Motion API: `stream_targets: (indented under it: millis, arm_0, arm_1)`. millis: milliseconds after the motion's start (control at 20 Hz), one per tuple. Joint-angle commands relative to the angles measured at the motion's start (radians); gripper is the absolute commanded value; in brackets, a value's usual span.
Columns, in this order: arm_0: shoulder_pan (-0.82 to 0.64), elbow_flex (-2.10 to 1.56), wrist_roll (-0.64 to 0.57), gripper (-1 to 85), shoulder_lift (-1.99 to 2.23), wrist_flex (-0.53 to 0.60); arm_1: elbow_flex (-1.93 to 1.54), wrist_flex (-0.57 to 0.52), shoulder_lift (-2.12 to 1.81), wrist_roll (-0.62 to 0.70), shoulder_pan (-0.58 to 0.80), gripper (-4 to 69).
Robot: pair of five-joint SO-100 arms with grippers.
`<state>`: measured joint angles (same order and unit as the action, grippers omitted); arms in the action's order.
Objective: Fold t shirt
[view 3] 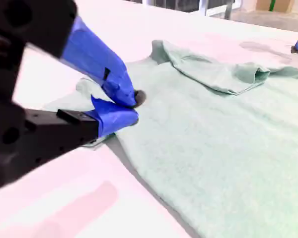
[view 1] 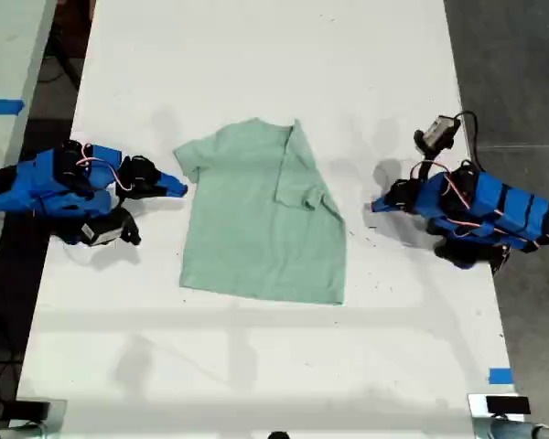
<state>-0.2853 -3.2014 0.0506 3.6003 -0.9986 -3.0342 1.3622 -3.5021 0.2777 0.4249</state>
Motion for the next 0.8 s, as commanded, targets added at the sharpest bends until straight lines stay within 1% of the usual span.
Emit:
stream_targets:
  millis: [0, 300, 350, 400, 500, 600, 650, 700, 750]
  arm_0:
    - [-0.063, -0.015, 0.051, -0.2, 0.006, -0.009]
    - [-0.06, -0.015, 0.032, -0.2, 0.006, 0.005]
    - [-0.064, -0.011, -0.026, -0.2, 0.006, 0.034]
    - [-0.08, 0.023, -0.041, -0.2, 0.0, 0.038]
    - [-0.141, 0.199, -0.114, -0.2, -0.152, 0.055]
    - [-0.264, 0.413, -0.216, 8.2, -0.502, 0.057]
    - [-0.314, 0.511, -0.285, 12.6, -0.684, 0.052]
    - [-0.37, 0.557, -0.371, 14.3, -0.773, 0.08]
    - [-0.439, 0.577, -0.488, 14.6, -0.819, 0.126]
  arm_1:
    - [-0.021, -0.009, -0.009, -0.018, -0.008, 1.2]
    - [-0.021, -0.009, -0.009, -0.018, -0.009, 1.2]
    - [-0.021, -0.009, -0.009, -0.021, -0.009, 1.2]
    - [-0.023, -0.009, -0.009, -0.023, -0.008, 1.2]
    - [-0.023, -0.015, -0.009, -0.011, 0.003, 1.2]
    - [-0.023, -0.015, -0.009, -0.015, -0.002, 1.2]
    - [-0.025, -0.015, -0.009, -0.015, 0.0, 1.2]
    - [-0.025, -0.015, -0.009, -0.011, 0.006, 1.2]
    - [-0.025, -0.017, -0.009, -0.008, 0.008, 1.2]
